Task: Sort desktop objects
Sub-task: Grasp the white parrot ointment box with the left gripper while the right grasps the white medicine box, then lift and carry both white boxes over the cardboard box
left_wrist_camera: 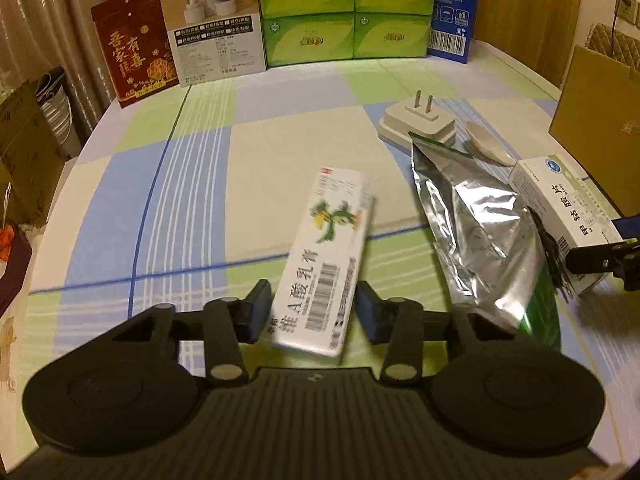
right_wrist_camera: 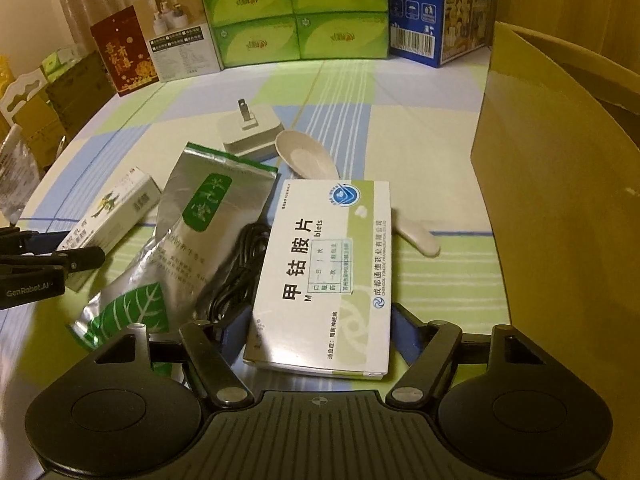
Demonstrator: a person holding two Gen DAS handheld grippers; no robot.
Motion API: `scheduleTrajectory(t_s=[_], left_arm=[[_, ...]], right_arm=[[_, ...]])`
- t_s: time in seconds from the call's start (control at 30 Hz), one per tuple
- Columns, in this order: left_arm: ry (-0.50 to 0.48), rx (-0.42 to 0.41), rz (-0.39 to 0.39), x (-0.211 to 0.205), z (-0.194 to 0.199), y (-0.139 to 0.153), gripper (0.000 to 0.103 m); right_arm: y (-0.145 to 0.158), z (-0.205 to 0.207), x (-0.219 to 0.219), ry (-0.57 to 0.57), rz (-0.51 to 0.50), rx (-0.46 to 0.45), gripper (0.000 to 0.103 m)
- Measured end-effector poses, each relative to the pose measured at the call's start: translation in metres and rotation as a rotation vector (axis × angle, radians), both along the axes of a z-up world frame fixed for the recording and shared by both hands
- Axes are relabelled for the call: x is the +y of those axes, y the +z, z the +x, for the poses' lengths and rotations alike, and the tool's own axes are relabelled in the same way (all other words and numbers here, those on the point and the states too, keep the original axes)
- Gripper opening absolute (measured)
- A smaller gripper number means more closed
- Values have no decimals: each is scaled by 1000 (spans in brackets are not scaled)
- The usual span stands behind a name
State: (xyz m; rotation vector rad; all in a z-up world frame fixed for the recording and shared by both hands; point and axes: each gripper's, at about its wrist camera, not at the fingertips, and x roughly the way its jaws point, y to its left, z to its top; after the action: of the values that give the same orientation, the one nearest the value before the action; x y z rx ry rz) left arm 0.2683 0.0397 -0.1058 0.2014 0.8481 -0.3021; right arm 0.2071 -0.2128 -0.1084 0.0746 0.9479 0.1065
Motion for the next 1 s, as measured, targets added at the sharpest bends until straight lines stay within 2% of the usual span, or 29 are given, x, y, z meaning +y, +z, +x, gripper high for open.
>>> scheduleTrajectory(t_s=[0.3, 0.53, 0.67, 0.73, 0.83, 0.9, 1.0], left_arm=[[40, 71, 0, -4, -67, 12, 33], [46, 65, -24, -18, -147, 16, 33], [26, 60, -48, -26, -181, 17, 33], [20, 36, -36, -29, -191, 20, 34], [19, -1, -42, -29, -195, 25, 40], [39, -6, -73, -25, -191, 26, 44], [58, -1, -105, -22, -184, 23, 45]], right_arm=[[9, -48, -1, 14, -3, 19, 70], [8, -117, -5, 1, 44, 39, 70], [12, -145, 0, 21, 57, 1, 70], [16, -150, 0, 20, 51, -31, 72], [19, -150, 0, 5, 66, -66, 82], [19, -147, 0, -3, 71, -76, 84], [15, -141, 2, -7, 65, -73, 84]])
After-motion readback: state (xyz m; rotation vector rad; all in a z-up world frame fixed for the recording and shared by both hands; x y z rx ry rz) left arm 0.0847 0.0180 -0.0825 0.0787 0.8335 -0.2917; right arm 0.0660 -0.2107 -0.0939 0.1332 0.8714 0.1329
